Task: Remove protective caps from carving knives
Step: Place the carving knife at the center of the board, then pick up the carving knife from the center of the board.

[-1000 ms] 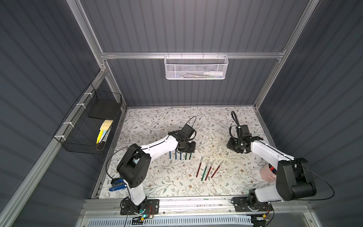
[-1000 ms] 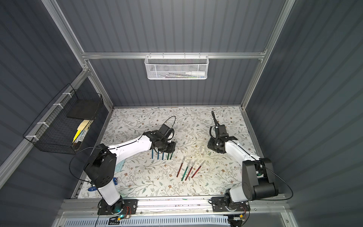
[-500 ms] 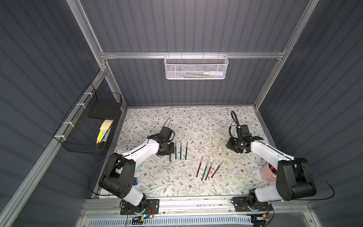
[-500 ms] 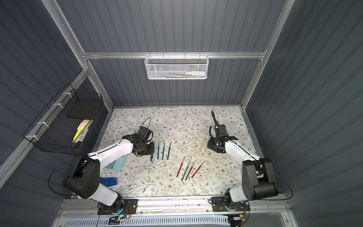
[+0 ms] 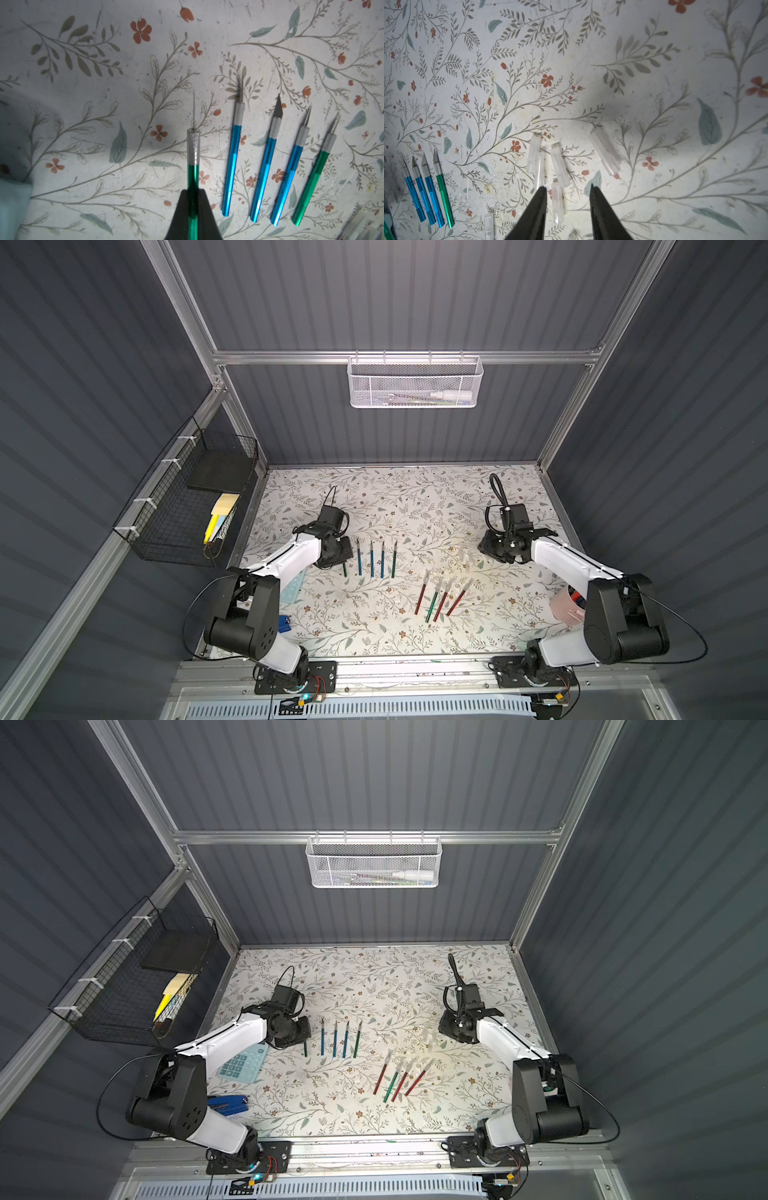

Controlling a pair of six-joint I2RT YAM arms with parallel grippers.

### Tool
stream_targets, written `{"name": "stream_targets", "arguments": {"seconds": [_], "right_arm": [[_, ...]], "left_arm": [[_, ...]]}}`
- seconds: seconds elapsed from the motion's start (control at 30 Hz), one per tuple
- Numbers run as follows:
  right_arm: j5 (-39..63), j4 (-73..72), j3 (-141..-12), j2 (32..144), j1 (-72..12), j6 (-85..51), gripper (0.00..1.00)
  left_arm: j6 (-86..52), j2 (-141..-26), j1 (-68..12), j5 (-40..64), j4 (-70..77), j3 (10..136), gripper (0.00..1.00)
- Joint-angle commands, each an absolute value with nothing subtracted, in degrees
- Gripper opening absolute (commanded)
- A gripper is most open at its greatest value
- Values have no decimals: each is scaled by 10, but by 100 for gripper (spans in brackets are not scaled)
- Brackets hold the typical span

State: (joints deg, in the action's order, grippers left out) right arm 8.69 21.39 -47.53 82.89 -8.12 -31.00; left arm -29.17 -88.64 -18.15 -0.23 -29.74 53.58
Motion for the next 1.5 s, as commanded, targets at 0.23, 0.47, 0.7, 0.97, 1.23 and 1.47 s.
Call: {"name": "stream_targets", "arguments": {"seconds": [0.23, 0.47, 0.7, 0.97, 1.23, 1.47], "right_arm": [[95, 207, -460, 822, -76, -309, 38], [95, 209, -459, 822, -74, -310, 38], [98, 206, -455, 822, -74, -313, 38], [103, 209, -453, 818, -73, -312, 38], [101, 220, -458, 802, -73, -313, 39], [98, 226, -455, 795, -73, -313, 39]], "left_arm": [[-291, -953, -180, -7, -258, 534, 0], [-293, -967, -180, -7, -255, 538, 11], [-297, -959, -180, -16, -262, 537, 48], [-303, -901, -181, -18, -281, 539, 49], [-306, -816, -185, 9, -299, 569, 54], [-301, -822, -270, -17, -332, 627, 57]]}}
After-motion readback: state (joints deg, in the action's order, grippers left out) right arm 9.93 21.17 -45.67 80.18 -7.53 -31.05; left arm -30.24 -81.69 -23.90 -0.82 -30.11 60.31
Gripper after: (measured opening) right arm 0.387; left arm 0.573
